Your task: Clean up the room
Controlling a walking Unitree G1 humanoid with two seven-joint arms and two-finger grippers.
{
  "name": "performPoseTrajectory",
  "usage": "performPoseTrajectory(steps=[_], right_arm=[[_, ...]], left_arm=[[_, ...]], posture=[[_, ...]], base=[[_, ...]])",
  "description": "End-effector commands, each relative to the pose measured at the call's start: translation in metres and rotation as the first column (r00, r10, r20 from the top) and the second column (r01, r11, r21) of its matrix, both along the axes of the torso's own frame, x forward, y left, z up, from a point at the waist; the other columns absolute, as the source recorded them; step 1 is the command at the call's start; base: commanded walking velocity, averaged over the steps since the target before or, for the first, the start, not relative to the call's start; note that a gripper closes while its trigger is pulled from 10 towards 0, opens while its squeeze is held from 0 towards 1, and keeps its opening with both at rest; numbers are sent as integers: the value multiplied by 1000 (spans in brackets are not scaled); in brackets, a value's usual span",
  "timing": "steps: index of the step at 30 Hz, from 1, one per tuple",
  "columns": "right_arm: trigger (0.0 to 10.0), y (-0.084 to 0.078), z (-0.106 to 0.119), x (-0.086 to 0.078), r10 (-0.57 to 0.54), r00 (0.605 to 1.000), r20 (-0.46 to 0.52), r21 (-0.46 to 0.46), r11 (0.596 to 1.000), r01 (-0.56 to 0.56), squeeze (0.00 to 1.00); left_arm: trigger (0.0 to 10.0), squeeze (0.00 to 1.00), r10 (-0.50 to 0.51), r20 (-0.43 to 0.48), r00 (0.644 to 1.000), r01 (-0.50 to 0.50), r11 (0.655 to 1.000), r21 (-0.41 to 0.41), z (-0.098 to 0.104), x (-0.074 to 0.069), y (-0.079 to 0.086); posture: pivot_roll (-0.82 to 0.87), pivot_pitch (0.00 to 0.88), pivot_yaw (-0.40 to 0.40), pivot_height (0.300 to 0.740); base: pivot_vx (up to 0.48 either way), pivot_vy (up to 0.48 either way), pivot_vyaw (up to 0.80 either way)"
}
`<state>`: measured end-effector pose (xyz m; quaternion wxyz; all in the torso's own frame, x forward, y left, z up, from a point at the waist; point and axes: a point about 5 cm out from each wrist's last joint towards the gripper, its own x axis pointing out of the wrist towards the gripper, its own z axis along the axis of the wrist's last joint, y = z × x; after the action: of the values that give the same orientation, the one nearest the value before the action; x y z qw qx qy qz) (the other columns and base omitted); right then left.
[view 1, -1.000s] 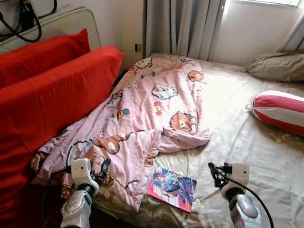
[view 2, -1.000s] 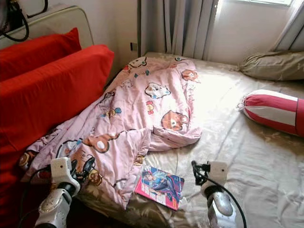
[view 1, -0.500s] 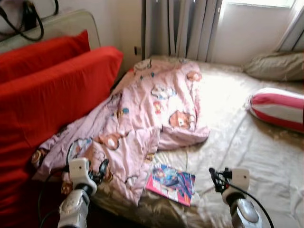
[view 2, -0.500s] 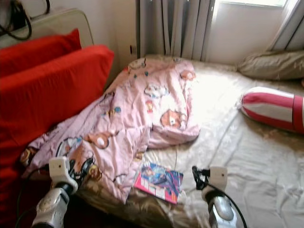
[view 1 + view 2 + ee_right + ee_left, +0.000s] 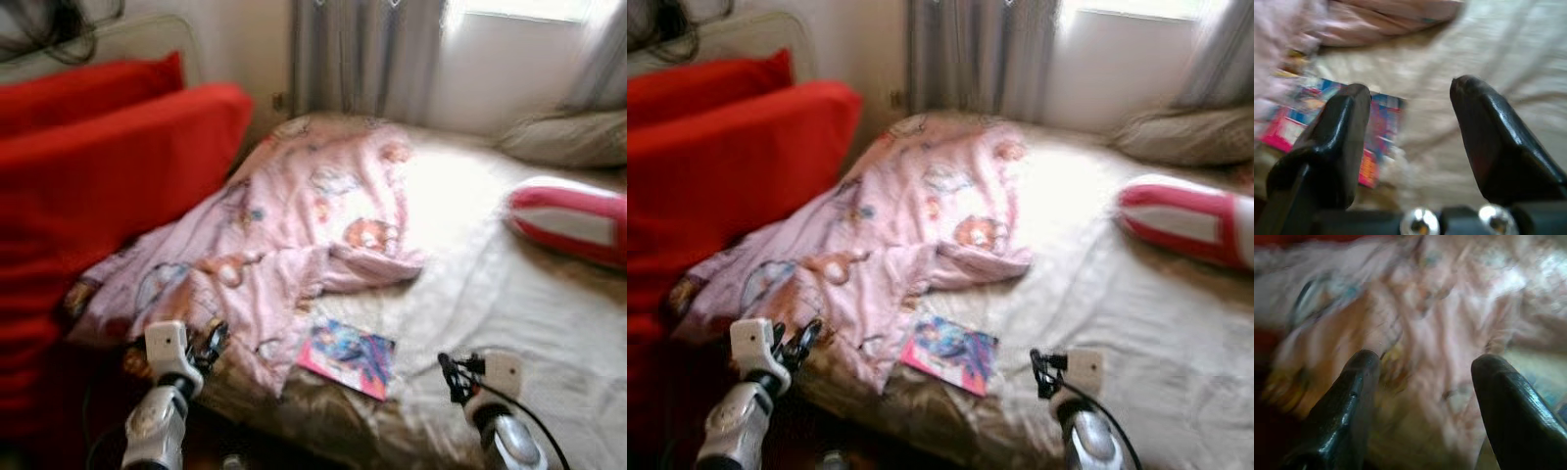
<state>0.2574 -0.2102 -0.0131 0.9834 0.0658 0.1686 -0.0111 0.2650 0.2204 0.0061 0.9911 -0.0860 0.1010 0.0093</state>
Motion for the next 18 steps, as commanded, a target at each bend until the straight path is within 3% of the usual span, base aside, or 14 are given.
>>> performPoseTrajectory(steps=[1, 14, 18], right_arm=[[10000, 0, -1, -2, -9, 1000, 5, 10, 1000, 9, 0], [10000, 4, -3, -2, -9, 1000, -9, 18, 1000, 10, 0], [10000, 3, -4, -3, -9, 1000, -13, 17, 1000, 9, 0]], left_arm=[[10000, 0, 0, 12, 1000, 0, 1000, -4, 4, 5, -1], [10000, 0, -2, 16, 1000, 2, 1000, -10, 4, 4, -2], [10000, 0, -8, 20, 1000, 9, 1000, -12, 5, 5, -3]], posture=[[1, 51, -45, 635], [7, 70, -35, 635], [7, 76, -34, 635]], base=[[0, 0, 0], [0, 0, 0], [0, 0, 469]])
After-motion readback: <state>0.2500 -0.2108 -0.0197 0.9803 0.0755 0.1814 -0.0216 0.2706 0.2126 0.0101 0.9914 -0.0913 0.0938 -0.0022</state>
